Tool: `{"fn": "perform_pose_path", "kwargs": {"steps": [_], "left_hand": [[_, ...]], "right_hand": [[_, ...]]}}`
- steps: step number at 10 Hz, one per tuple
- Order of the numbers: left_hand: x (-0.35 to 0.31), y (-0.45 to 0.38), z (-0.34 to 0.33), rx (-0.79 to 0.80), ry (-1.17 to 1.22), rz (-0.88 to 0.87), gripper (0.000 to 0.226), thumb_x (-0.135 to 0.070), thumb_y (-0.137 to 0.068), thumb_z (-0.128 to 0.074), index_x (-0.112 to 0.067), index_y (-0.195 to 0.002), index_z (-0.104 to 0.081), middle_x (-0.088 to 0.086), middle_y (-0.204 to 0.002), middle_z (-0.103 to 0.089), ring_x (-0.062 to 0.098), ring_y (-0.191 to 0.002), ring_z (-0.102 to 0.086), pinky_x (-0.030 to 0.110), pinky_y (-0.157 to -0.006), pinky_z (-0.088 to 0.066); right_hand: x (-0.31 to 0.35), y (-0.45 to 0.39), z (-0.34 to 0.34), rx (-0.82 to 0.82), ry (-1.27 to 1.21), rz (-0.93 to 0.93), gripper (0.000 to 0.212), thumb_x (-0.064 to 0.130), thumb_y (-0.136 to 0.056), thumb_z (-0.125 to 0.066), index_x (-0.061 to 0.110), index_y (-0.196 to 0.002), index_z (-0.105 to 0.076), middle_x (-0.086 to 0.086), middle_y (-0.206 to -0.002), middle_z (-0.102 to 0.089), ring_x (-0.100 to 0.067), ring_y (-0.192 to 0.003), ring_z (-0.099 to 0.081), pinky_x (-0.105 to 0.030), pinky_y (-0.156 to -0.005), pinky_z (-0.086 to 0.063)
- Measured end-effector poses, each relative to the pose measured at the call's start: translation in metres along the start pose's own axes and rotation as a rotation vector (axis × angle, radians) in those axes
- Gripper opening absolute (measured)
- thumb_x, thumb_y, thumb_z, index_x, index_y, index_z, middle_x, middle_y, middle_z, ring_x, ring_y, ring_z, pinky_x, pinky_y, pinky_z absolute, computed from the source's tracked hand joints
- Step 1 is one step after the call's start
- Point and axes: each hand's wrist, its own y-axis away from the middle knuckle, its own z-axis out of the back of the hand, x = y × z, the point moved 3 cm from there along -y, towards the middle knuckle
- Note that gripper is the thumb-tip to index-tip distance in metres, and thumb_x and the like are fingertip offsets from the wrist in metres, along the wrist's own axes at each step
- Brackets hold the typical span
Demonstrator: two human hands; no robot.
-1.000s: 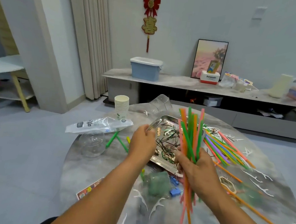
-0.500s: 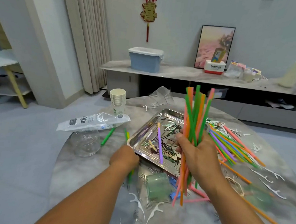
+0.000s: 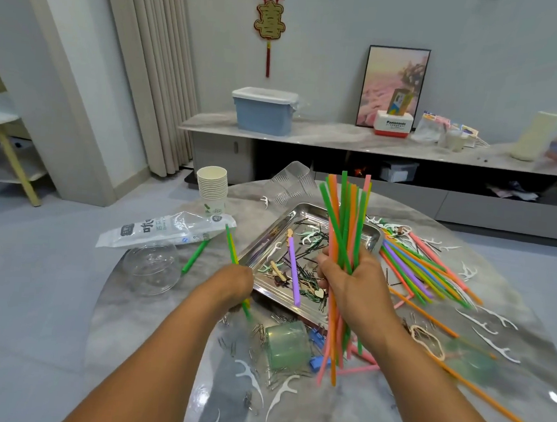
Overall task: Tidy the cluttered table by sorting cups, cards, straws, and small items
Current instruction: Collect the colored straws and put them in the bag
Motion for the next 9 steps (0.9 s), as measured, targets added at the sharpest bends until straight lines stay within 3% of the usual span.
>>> {"fn": "perform_pose_path", "kwargs": {"steps": [1,2,3,4,5,6,7,8,9], "left_hand": [[-0.013,0.012,-0.011,-0.060,0.209,-0.122,0.023,-0.020,-0.106,-0.036,-0.007,-0.093,-0.051,0.013,-0.090,-0.059,0.027,-0.077,-0.060,0.036,-0.073,-0.057],[-0.039,0.033,-0.033,-0.050,0.228,-0.370,0.019,-0.027,-0.105,-0.037,-0.011,-0.109,-0.046,0.012,-0.093,-0.057,0.029,-0.081,-0.058,0.050,-0.081,-0.053],[-0.055,0.056,-0.057,-0.021,0.091,-0.595,0.022,-0.043,-0.103,-0.030,-0.023,-0.104,-0.040,0.009,-0.089,-0.057,0.031,-0.082,-0.058,0.052,-0.080,-0.052],[-0.060,0.066,-0.066,-0.054,0.013,-0.693,0.024,-0.047,-0.103,-0.027,-0.025,-0.102,-0.036,0.009,-0.085,-0.060,0.036,-0.080,-0.060,0.054,-0.073,-0.051],[-0.063,0.075,-0.066,-0.026,-0.121,-0.780,0.025,-0.048,-0.106,-0.027,-0.026,-0.101,-0.037,0.005,-0.084,-0.057,0.032,-0.078,-0.057,0.051,-0.073,-0.050],[-0.071,0.077,-0.049,-0.071,-0.208,-0.847,0.041,-0.056,-0.105,-0.023,-0.027,-0.098,-0.052,0.000,-0.090,-0.062,0.023,-0.084,-0.058,0.044,-0.076,-0.051],[-0.067,0.036,-0.011,-0.365,-0.183,-0.645,0.033,-0.037,-0.107,-0.034,-0.023,-0.108,-0.063,0.002,-0.095,-0.068,0.023,-0.086,-0.062,0.042,-0.077,-0.053],[-0.046,-0.013,0.027,-0.422,-0.351,-0.266,0.023,-0.004,-0.096,-0.050,-0.011,-0.116,-0.059,0.010,-0.112,-0.068,0.027,-0.090,-0.059,0.037,-0.075,-0.047],[-0.023,-0.043,0.046,-0.315,-0.506,-0.065,0.022,0.004,-0.091,-0.052,-0.005,-0.110,-0.060,0.014,-0.112,-0.067,0.031,-0.099,-0.062,0.034,-0.077,-0.046]], "right_hand": [[0.002,0.000,0.001,-0.012,-0.019,-0.013,0.009,0.023,-0.097,-0.067,0.015,-0.097,-0.064,-0.002,-0.075,-0.066,-0.009,-0.064,-0.063,-0.031,-0.065,-0.058],[0.004,0.001,0.003,-0.057,-0.068,-0.026,0.020,0.028,-0.095,-0.070,0.009,-0.099,-0.067,-0.004,-0.071,-0.068,-0.012,-0.064,-0.066,-0.035,-0.064,-0.057],[0.006,0.002,0.006,-0.097,-0.196,-0.060,0.020,0.029,-0.092,-0.073,0.010,-0.095,-0.068,0.004,-0.065,-0.065,-0.010,-0.063,-0.065,-0.025,-0.060,-0.053],[0.009,0.002,0.011,-0.175,-0.295,-0.068,0.020,0.024,-0.089,-0.077,0.016,-0.084,-0.060,0.007,-0.058,-0.057,-0.010,-0.055,-0.059,-0.021,-0.054,-0.050],[0.010,0.003,0.020,-0.283,-0.276,-0.042,0.024,0.018,-0.086,-0.080,0.019,-0.088,-0.056,0.008,-0.060,-0.054,-0.009,-0.053,-0.055,-0.025,-0.055,-0.048],[0.016,0.004,0.028,-0.351,-0.193,0.044,0.025,0.019,-0.088,-0.077,0.026,-0.089,-0.053,0.007,-0.069,-0.057,-0.012,-0.062,-0.058,-0.032,-0.064,-0.049],[0.021,0.005,0.031,-0.348,-0.161,0.064,0.028,0.023,-0.092,-0.072,0.038,-0.097,-0.049,0.003,-0.086,-0.068,-0.014,-0.078,-0.073,-0.041,-0.078,-0.057],[0.023,0.001,0.033,-0.346,-0.113,0.064,0.032,0.025,-0.093,-0.070,0.044,-0.097,-0.044,0.001,-0.090,-0.070,-0.013,-0.079,-0.074,-0.050,-0.085,-0.058],[0.020,-0.003,0.034,-0.333,-0.061,0.058,0.037,0.027,-0.093,-0.071,0.053,-0.098,-0.044,0.000,-0.090,-0.070,-0.018,-0.084,-0.073,-0.055,-0.085,-0.058]]}}
